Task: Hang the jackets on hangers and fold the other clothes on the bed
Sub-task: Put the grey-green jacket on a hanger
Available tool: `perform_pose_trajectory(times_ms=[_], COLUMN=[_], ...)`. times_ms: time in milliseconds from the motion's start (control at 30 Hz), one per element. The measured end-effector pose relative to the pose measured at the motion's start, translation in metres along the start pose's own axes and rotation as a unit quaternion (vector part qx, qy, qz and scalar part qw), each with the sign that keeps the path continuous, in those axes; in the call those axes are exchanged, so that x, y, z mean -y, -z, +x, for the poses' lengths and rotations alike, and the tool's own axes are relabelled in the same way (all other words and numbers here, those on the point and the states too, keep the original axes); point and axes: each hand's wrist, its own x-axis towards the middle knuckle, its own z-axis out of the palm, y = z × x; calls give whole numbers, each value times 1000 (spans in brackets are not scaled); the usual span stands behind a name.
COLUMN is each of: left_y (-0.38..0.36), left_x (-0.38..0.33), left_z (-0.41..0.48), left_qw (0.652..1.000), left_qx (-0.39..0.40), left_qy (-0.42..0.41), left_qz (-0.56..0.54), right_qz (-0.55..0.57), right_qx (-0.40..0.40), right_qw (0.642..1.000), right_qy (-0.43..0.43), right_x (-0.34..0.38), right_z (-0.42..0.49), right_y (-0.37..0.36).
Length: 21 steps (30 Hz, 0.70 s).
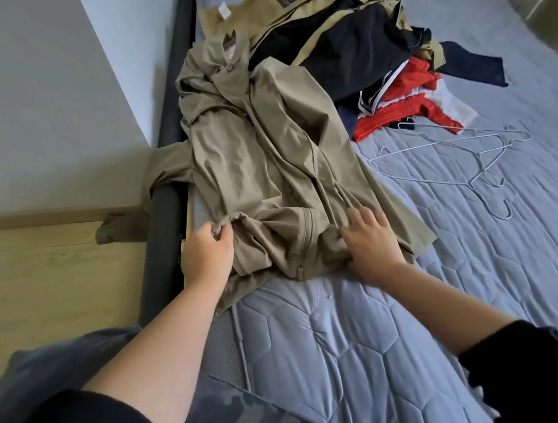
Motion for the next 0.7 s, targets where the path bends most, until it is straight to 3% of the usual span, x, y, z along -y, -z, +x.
perform_pose_trajectory(times_ms=[67,133,167,233,333,367,400,433,467,500,567,600,633,700], left_y=[0,0,1,2,-2,-3,-3,-4,-6,-11,-23,-29,-35,-44], left_x=[3,4,4,0,-8,-12,-14,-17,-21,-23,-23,-20,-16,-8], left_z=[4,7,9,8,2,-2,-6,-10,-14,-17,-28,-34,-40,-45], left_qw=[997,995,997,995,981,979,986,990,974,933,829,790,777,804], left_qx=[-4,-6,-8,-15,-22,-13,-14,-31,-50,-61,-22,22,77,165], left_qy=[-17,10,37,96,133,121,54,-65,-213,-354,-553,-598,-598,-497], left_qz=[81,102,74,-35,-141,-164,-158,-121,-61,2,87,131,178,283], right_qz=[72,203,263,400,602,636,645,626,574,490,289,209,152,78], right_qx=[-93,-104,-103,-121,-130,-122,-124,-152,-207,-277,-349,-328,-255,-55], right_qw=[993,963,932,838,674,646,644,676,739,807,891,917,950,995], right_qy=[-22,-145,-226,-350,-408,-403,-391,-357,-286,-180,25,84,95,-15], right_x=[-9,-19,-27,-43,-43,-36,-26,-14,-4,7,23,26,25,23], right_z=[18,36,46,63,73,71,66,58,49,38,17,11,7,-1], right_y=[16,34,39,40,37,34,31,27,21,14,-6,-16,-23,-29])
